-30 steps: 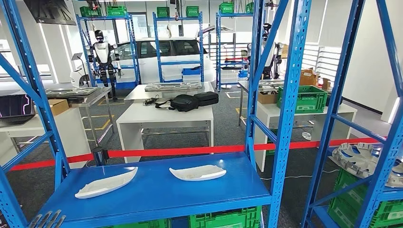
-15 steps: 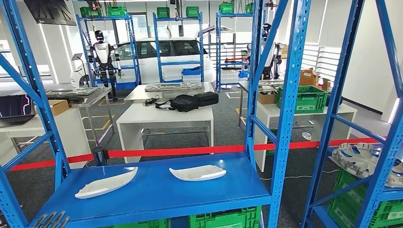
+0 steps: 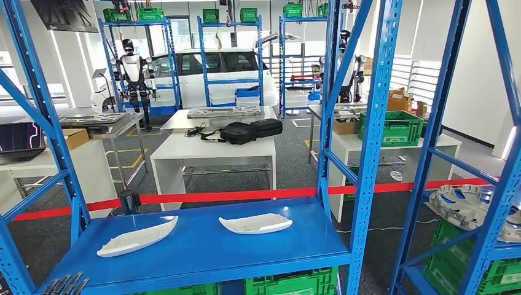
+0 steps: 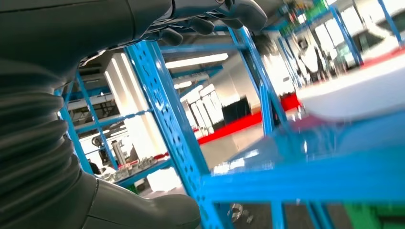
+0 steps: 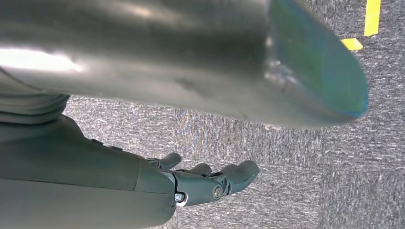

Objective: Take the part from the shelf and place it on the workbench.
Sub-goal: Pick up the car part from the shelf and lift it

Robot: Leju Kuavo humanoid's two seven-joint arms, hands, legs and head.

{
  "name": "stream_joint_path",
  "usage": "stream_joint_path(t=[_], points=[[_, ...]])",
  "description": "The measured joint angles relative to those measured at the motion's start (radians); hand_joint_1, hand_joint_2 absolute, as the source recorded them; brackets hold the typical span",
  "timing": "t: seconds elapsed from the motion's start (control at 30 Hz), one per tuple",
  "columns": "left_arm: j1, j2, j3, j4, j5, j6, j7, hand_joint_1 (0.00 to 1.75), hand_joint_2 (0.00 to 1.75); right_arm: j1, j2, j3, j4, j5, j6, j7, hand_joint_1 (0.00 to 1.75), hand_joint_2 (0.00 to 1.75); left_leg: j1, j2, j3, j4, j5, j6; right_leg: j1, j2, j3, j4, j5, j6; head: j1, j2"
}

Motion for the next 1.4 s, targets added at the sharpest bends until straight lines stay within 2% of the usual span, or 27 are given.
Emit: stream_joint_path(t=[0.27, 0.4, 0.6, 0.8, 1.0, 1.2, 1.4], points=[[0.011, -0.002, 0.014, -0.004, -0.071, 0.105, 0.012, 0.0, 1.75, -0.001, 0.0, 0.0, 0.0, 0.0, -0.003, 0.0, 0.0, 0.0, 0.0, 0.0, 0.0, 0.0, 0.0, 0.0, 0.0, 0.0, 0.0, 0.0, 0.0, 0.0, 0.0, 0.0], [0.012, -0.002, 0.014, -0.004, -0.093, 0.072, 0.009, 0.0, 0.0, -0.001, 0.0, 0.0, 0.0, 0.002, -0.003, 0.0, 0.0, 0.0, 0.0, 0.0, 0.0, 0.0, 0.0, 0.0, 0.0, 0.0, 0.0, 0.0, 0.0, 0.0, 0.0, 0.0], [0.011, 0.006, 0.01, -0.004, -0.185, -0.044, -0.009, 0.0, 0.0, -0.002, 0.0, 0.0, 0.0, 0.005, 0.003, -0.001, 0.0, 0.0, 0.0, 0.0, 0.0, 0.0, 0.0, 0.0, 0.0, 0.0, 0.0, 0.0, 0.0, 0.0, 0.0, 0.0], [0.014, 0.008, 0.013, -0.004, -0.156, -0.128, -0.076, 0.0, 0.0, -0.006, 0.0, 0.0, 0.0, 0.005, 0.013, -0.003, 0.0, 0.0, 0.0, 0.0, -0.001, 0.0, 0.0, 0.0, 0.0, 0.0, 0.0, 0.0, 0.0, 0.0, 0.0, 0.0], [0.014, 0.007, 0.025, -0.004, -0.156, -0.136, -0.041, 0.0, 0.0, -0.006, 0.0, 0.0, 0.0, 0.004, 0.013, -0.003, 0.0, 0.0, 0.0, 0.0, 0.0, 0.0, 0.0, 0.0, 0.0, 0.0, 0.0, 0.0, 0.0, 0.0, 0.0, 0.0], [0.014, 0.007, 0.033, -0.007, -0.172, -0.106, -0.02, 0.0, 0.0, -0.006, 0.0, 0.0, 0.0, 0.003, 0.013, -0.005, 0.0, 0.0, -0.003, 0.0, -0.001, 0.001, 0.0, 0.001, -0.003, 0.0, 0.0, -0.001, 0.002, 0.003, 0.0, 0.0], [0.015, 0.006, 0.069, -0.011, -0.134, -0.025, -0.047, 0.0, 0.0, -0.006, 0.001, 0.0, 0.0, 0.005, 0.011, -0.002, 0.0, 0.0, -0.006, 0.0, -0.01, 0.006, -0.002, 0.009, -0.006, 0.0, 0.0, -0.001, 0.003, 0.01, 0.0, 0.0]])
